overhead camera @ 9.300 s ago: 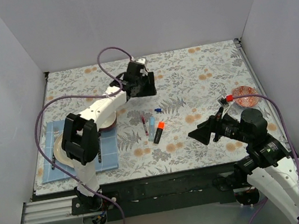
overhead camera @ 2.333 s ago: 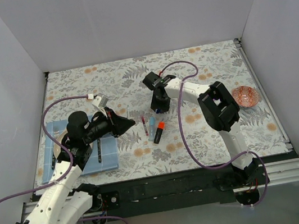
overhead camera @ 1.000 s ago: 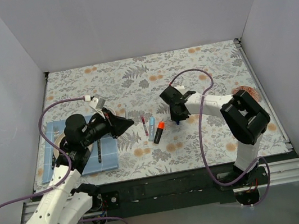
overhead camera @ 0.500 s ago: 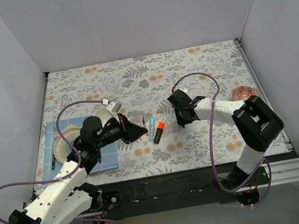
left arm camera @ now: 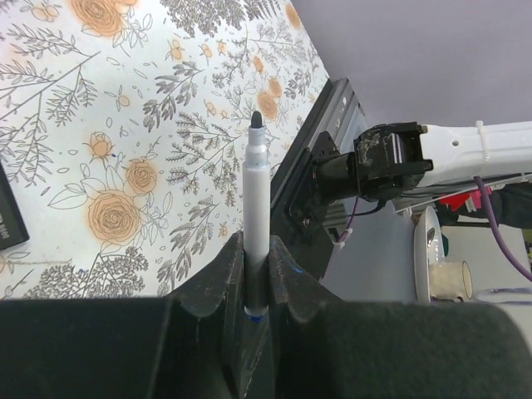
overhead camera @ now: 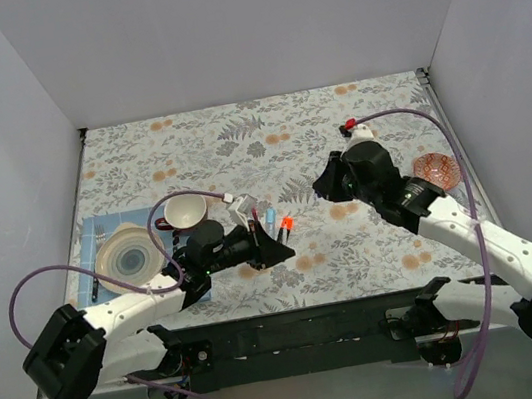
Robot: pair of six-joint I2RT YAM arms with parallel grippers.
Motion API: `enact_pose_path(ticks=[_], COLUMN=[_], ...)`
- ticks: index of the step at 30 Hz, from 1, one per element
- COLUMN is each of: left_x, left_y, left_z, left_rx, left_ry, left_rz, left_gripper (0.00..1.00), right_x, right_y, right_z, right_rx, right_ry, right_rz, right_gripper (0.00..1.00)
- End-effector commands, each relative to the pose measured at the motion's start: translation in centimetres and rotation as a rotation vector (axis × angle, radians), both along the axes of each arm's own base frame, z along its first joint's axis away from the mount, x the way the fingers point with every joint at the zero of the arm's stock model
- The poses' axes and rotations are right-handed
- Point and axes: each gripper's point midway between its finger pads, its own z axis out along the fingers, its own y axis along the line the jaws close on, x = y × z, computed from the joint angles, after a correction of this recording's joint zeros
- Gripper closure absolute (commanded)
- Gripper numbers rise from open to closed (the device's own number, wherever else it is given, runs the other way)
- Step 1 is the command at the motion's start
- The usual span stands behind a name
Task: Insert the pens into the pen caps
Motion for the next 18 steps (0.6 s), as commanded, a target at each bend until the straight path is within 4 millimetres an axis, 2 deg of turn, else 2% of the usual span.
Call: enact_pose_path(ticks=[1, 3, 6, 7, 9, 11, 12, 14, 18], left_x=[0.7, 0.8, 0.9, 0.8, 0.5, 0.2, 0.1, -0.1, -0.2], left_y=[-2.6, -3.2, -3.9, -4.2, -4.7, -5.0, -5.1, -5.3, -5.5], left_z=[2.0, 1.4, 1.4, 1.4, 1.6, 1.7, 1.8, 1.7, 1.8], left_rx=[-0.08, -0.065, -0.064, -0.072, -0.084, -0.094, -0.104, -0.108, -0.122], left_ry=[-0.038, -0.031, -0.04, -0.045, -0.049, -0.053, -0.056, -0.05, -0.046], left_rz=[-0.023, -0.031, -0.044, -0.056, -0.075, -0.095, -0.102, -0.113, -0.124], left_gripper=[1.0, 1.0, 1.0, 1.0, 1.0, 1.0, 1.0, 1.0, 1.0], right_x=[-0.7, -1.0, -1.9, -2.0, -2.4, -2.4, -2.5, -2.7, -3.3], right_y=[1.0, 1.2, 1.7, 1.8, 1.8, 2.1, 2.2, 2.4, 2.7], right_z=[3.1, 4.2, 4.1, 4.9, 3.5, 4.6, 4.1, 4.7, 4.2], right_rx=[0.205, 0.264, 0.332, 0.372, 0.384, 0.448, 0.454, 0.492, 0.537], right_ry=[-0.05, -0.063, -0.048, -0.071, -0.052, -0.078, -0.064, -0.077, -0.068], right_rz=[-0.009, -0.01, 0.012, 0.014, 0.011, 0.017, 0.018, 0.028, 0.045], right_gripper=[0.99, 0.99, 0.99, 0.99, 0.99, 0.99, 0.99, 0.99, 0.99])
